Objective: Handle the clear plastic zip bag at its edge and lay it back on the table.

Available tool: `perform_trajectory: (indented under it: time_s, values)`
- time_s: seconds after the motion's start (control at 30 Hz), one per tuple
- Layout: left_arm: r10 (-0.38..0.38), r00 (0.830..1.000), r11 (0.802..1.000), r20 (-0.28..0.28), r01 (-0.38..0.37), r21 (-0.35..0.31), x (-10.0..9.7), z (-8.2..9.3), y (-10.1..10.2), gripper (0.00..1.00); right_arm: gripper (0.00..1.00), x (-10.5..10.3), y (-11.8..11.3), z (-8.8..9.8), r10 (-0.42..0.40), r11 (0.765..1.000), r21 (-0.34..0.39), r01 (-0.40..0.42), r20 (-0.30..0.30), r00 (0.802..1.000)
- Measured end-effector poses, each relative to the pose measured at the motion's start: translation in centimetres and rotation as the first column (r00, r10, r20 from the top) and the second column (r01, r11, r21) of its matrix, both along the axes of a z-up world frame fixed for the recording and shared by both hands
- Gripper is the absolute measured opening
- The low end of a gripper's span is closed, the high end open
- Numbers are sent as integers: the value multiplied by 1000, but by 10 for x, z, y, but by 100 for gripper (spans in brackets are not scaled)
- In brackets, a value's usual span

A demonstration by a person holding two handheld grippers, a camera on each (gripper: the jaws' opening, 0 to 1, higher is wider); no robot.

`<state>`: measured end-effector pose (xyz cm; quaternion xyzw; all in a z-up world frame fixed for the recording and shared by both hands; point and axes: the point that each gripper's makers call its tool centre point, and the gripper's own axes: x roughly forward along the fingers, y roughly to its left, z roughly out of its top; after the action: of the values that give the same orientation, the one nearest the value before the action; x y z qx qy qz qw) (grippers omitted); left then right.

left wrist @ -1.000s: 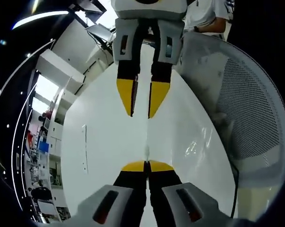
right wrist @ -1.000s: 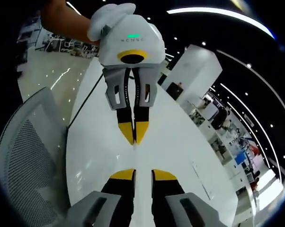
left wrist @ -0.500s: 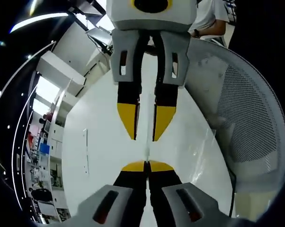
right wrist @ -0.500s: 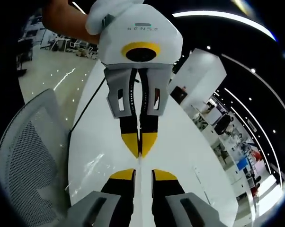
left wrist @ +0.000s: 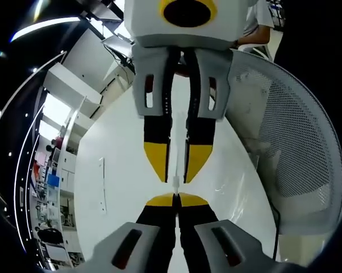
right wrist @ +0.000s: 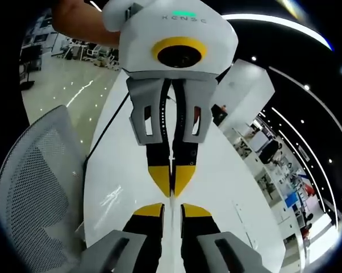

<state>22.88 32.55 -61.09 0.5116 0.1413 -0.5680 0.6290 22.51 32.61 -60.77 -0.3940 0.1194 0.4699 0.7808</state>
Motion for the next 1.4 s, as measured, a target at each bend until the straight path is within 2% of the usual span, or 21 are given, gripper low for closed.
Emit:
perform_trajectory:
  time_s: [0.53, 1.4]
  values:
    - [-25, 1000, 1000, -3, 25, -5, 1, 2, -6, 0, 1, 4, 2, -1, 12, 1000, -23, -11, 18, 1000]
    - [-6, 999, 999, -34, 5, -32, 10, 3, -7, 0, 0, 13, -1, 0, 35, 999, -28, -35, 23, 999]
